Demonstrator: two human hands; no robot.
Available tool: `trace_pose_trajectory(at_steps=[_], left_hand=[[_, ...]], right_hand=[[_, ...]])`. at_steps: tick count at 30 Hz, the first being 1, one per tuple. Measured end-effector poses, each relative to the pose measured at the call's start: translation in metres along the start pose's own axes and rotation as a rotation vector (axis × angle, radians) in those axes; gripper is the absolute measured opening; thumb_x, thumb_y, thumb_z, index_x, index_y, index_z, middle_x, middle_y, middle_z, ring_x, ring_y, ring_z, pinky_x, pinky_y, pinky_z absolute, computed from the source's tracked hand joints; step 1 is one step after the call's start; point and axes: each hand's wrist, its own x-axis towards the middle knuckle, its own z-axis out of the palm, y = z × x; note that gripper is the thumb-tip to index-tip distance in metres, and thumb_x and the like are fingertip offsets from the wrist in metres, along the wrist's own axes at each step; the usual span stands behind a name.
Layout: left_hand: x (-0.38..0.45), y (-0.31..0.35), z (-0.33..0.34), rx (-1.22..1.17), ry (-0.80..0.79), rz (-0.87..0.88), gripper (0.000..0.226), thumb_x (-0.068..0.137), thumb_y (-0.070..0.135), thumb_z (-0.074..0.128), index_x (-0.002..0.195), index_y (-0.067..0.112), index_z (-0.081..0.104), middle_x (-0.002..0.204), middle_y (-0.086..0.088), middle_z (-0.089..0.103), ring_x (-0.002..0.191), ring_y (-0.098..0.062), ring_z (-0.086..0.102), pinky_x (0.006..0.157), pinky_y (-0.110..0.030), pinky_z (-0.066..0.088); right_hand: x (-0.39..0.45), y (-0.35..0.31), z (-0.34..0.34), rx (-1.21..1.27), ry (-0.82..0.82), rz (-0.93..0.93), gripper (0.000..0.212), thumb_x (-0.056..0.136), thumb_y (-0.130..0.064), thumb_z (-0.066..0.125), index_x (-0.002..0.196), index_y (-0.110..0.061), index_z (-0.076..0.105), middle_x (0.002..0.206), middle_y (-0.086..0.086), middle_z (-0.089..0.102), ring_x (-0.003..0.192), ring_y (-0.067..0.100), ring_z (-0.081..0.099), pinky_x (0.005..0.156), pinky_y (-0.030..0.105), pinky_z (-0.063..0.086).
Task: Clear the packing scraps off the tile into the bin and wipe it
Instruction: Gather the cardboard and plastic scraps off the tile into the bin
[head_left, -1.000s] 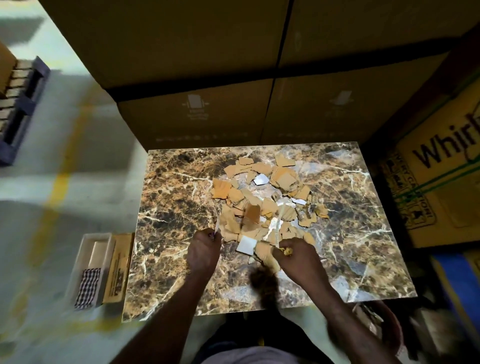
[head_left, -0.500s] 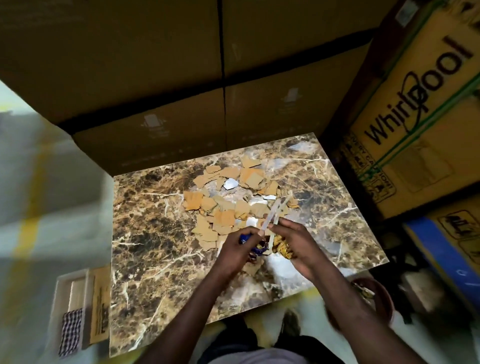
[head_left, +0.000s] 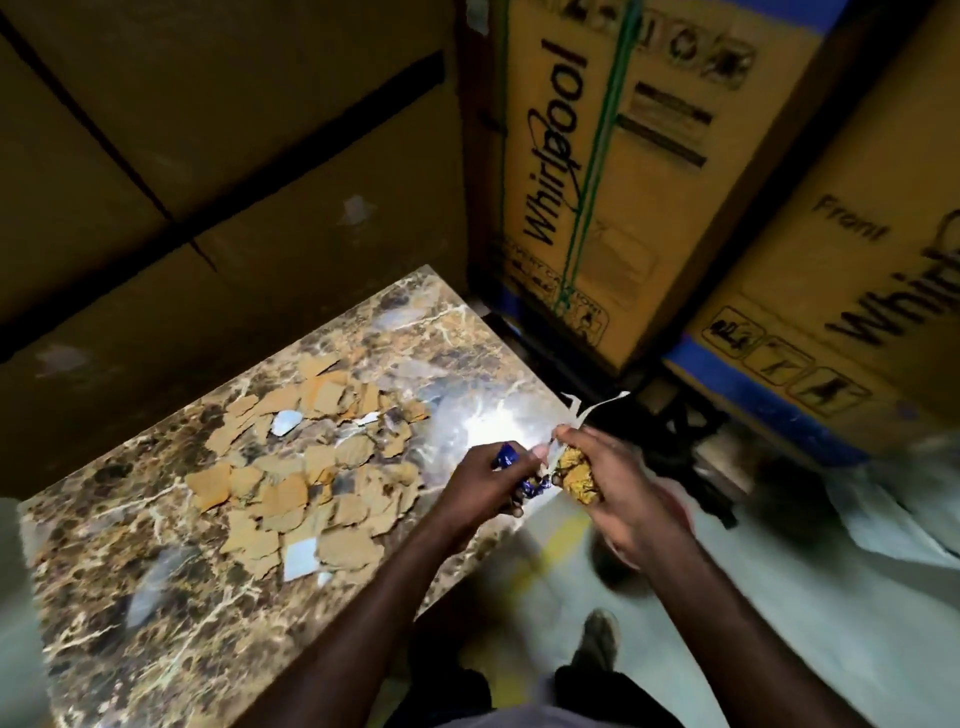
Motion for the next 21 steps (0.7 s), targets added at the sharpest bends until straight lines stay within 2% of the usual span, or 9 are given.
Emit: trace_pose_trajectory(at_steps=[4, 7, 10, 12, 14, 16, 17, 19, 21], left_hand=[[0.04, 0.007, 0.094, -0.028, 0.102, -0.052, 0.055, 0.102, 0.056, 0.065, 0.091, 0.003, 0.071, 0.073, -0.006, 0.072, 0.064, -0.02, 0.063, 0.053, -0.024, 0.053], [0.069, 0.002, 0.158, -0.041, 0.181, -0.055, 0.053, 0.103, 0.057, 0.063, 0.091, 0.007, 0.075, 0.075, -0.007, 0.075, 0.063, -0.022, 0.066, 0.048, -0.02, 0.049], [0.097, -0.01, 0.217, -0.034, 0.254, -0.073, 0.056, 0.097, 0.07, 0.063, 0.088, 0.017, 0.078, 0.08, -0.005, 0.079, 0.069, -0.024, 0.072, 0.064, -0.039, 0.064], [0.109, -0.017, 0.254, -0.023, 0.263, -0.092, 0.058, 0.093, 0.075, 0.063, 0.087, 0.018, 0.077, 0.081, -0.003, 0.079, 0.077, -0.026, 0.076, 0.076, -0.05, 0.066], [0.117, -0.024, 0.281, 0.013, 0.258, -0.103, 0.054, 0.096, 0.071, 0.064, 0.087, 0.019, 0.076, 0.082, -0.001, 0.078, 0.077, -0.017, 0.076, 0.071, -0.036, 0.064], [0.127, -0.042, 0.297, 0.064, 0.255, -0.12, 0.048, 0.1, 0.064, 0.064, 0.088, 0.018, 0.074, 0.084, 0.0, 0.077, 0.074, -0.01, 0.072, 0.064, -0.018, 0.054], [0.135, -0.054, 0.304, 0.108, 0.247, -0.12, 0.049, 0.1, 0.066, 0.062, 0.087, 0.019, 0.074, 0.085, 0.0, 0.076, 0.076, -0.01, 0.071, 0.067, -0.019, 0.056], [0.155, -0.089, 0.315, 0.192, 0.23, -0.134, 0.063, 0.093, 0.082, 0.055, 0.091, 0.023, 0.076, 0.088, 0.001, 0.077, 0.083, -0.017, 0.074, 0.08, -0.038, 0.065], [0.177, -0.13, 0.321, 0.242, 0.226, -0.167, 0.073, 0.087, 0.093, 0.046, 0.096, 0.027, 0.077, 0.09, 0.004, 0.078, 0.087, -0.019, 0.076, 0.083, -0.047, 0.066]], right_hand=[[-0.003, -0.022, -0.091, -0.044, 0.135, -0.037, 0.022, 0.099, -0.03, 0.072, 0.086, -0.012, 0.071, 0.074, 0.017, 0.061, 0.058, 0.024, 0.055, 0.061, 0.034, 0.036], [-0.001, -0.031, -0.154, -0.139, 0.222, -0.019, 0.035, 0.099, -0.047, 0.07, 0.081, -0.017, 0.071, 0.079, 0.017, 0.072, 0.07, 0.033, 0.068, 0.072, 0.043, 0.054], [0.006, -0.03, -0.209, -0.267, 0.311, -0.042, 0.055, 0.088, -0.069, 0.067, 0.086, -0.015, 0.072, 0.087, 0.019, 0.077, 0.087, 0.039, 0.077, 0.089, 0.058, 0.059], [0.009, -0.029, -0.24, -0.297, 0.389, -0.059, 0.057, 0.093, -0.064, 0.063, 0.092, -0.006, 0.067, 0.088, 0.022, 0.074, 0.081, 0.032, 0.075, 0.08, 0.051, 0.06], [0.013, -0.025, -0.266, -0.29, 0.479, -0.068, 0.045, 0.1, -0.052, 0.062, 0.091, -0.009, 0.068, 0.08, 0.016, 0.073, 0.076, 0.029, 0.072, 0.072, 0.044, 0.056], [0.021, -0.017, -0.287, -0.269, 0.575, -0.06, 0.032, 0.097, -0.05, 0.062, 0.086, -0.022, 0.072, 0.078, 0.008, 0.076, 0.078, 0.033, 0.075, 0.072, 0.043, 0.055], [0.026, -0.012, -0.298, -0.253, 0.614, -0.041, 0.028, 0.094, -0.053, 0.062, 0.083, -0.03, 0.073, 0.079, 0.008, 0.077, 0.08, 0.035, 0.076, 0.07, 0.042, 0.053], [0.042, 0.009, -0.322, -0.21, 0.667, -0.001, 0.026, 0.09, -0.057, 0.06, 0.08, -0.037, 0.073, 0.081, 0.009, 0.078, 0.081, 0.036, 0.076, 0.066, 0.034, 0.046], [0.056, 0.033, -0.337, -0.197, 0.712, 0.062, 0.031, 0.092, -0.053, 0.063, 0.078, -0.027, 0.072, 0.078, 0.008, 0.077, 0.076, 0.031, 0.075, 0.065, 0.034, 0.046]])
